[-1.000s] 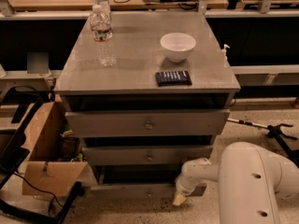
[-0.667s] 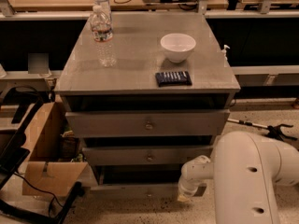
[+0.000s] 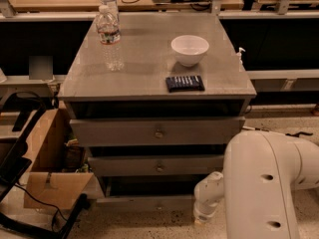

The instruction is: Open bottom drawer

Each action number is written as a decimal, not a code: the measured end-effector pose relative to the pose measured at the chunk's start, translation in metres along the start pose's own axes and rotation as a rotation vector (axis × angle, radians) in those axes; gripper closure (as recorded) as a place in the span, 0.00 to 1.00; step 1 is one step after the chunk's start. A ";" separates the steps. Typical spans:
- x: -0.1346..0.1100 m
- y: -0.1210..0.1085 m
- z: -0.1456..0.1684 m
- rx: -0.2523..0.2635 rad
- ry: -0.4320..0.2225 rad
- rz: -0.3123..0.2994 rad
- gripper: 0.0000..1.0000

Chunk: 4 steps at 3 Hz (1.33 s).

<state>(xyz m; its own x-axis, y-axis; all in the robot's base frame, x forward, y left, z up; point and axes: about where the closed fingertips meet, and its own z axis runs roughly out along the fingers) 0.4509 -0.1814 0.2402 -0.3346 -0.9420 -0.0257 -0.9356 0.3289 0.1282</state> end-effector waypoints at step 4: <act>-0.034 -0.084 0.011 0.305 -0.188 -0.356 1.00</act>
Offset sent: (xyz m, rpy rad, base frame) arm 0.0658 0.0142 -0.0291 0.1340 -0.3640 0.2929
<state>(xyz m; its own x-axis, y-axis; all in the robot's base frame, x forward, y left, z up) 0.5394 -0.1765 0.2194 0.0229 -0.9801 -0.1972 -0.9762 0.0207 -0.2160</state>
